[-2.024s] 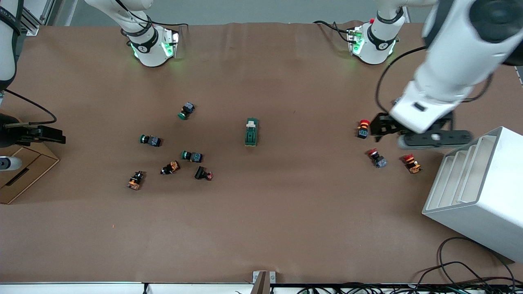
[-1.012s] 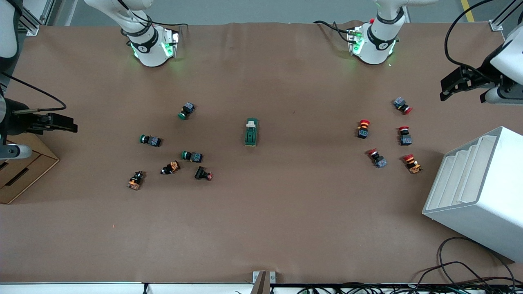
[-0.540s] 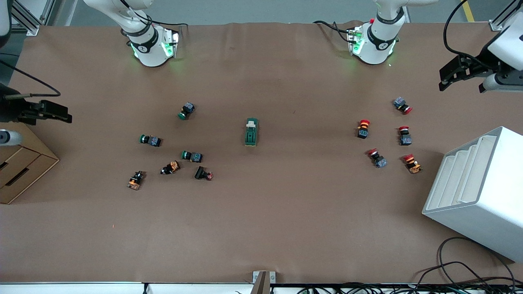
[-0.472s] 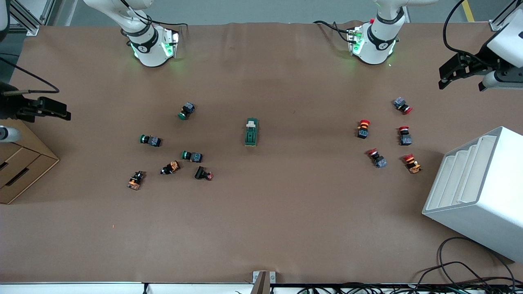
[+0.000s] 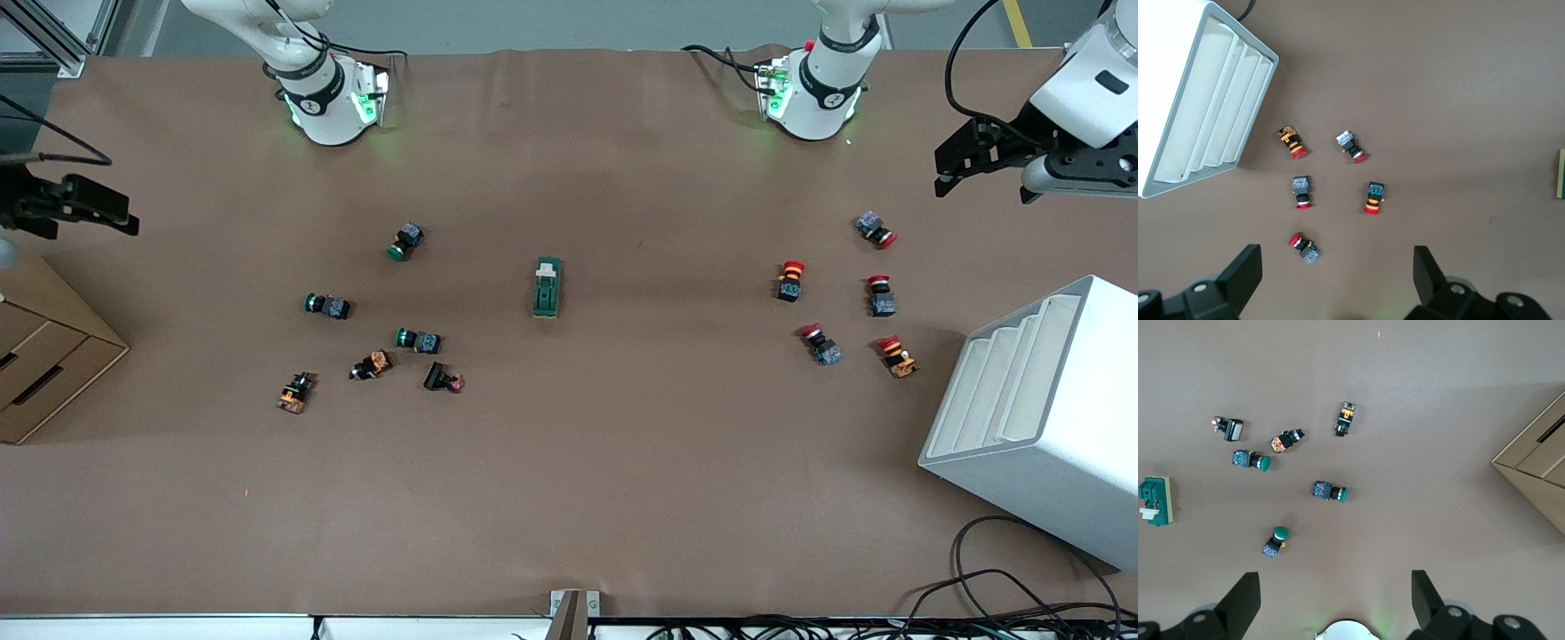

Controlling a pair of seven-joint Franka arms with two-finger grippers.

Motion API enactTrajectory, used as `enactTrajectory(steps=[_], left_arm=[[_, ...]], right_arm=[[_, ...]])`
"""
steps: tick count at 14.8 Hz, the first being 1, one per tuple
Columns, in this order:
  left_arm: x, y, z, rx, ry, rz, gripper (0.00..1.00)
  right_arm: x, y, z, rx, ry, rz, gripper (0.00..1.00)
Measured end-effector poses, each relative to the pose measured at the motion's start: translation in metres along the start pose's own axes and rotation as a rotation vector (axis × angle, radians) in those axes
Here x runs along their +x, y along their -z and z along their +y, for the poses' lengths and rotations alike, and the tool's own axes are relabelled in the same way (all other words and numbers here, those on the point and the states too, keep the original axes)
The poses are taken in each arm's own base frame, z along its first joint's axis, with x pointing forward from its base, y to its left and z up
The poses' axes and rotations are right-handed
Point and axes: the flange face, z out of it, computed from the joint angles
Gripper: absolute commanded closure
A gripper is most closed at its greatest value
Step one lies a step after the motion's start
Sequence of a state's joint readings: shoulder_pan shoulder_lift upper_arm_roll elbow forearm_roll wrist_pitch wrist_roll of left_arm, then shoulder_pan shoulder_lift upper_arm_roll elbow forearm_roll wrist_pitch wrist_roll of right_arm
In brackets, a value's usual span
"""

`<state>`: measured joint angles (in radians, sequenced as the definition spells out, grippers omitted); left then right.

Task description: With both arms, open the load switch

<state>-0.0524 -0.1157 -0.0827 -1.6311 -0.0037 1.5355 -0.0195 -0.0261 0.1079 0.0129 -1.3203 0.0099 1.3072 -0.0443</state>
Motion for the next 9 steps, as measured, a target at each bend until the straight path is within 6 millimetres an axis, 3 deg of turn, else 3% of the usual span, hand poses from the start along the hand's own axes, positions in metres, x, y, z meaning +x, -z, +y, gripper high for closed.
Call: enactTrajectory(steps=[3,9], left_arm=[[0.0009,-0.0002,0.0018,-0.019,0.000,0.003,0.00],[0.0025,-0.0007,0.0007,-0.021,0.002,0.010,0.00]], right_arm=[[-0.0135,0.0147,0.0015,-0.001,-0.004,0.023,0.00],[-0.0129,0.0067,0.0023,0.000,-0.006,0.006,0.00]])
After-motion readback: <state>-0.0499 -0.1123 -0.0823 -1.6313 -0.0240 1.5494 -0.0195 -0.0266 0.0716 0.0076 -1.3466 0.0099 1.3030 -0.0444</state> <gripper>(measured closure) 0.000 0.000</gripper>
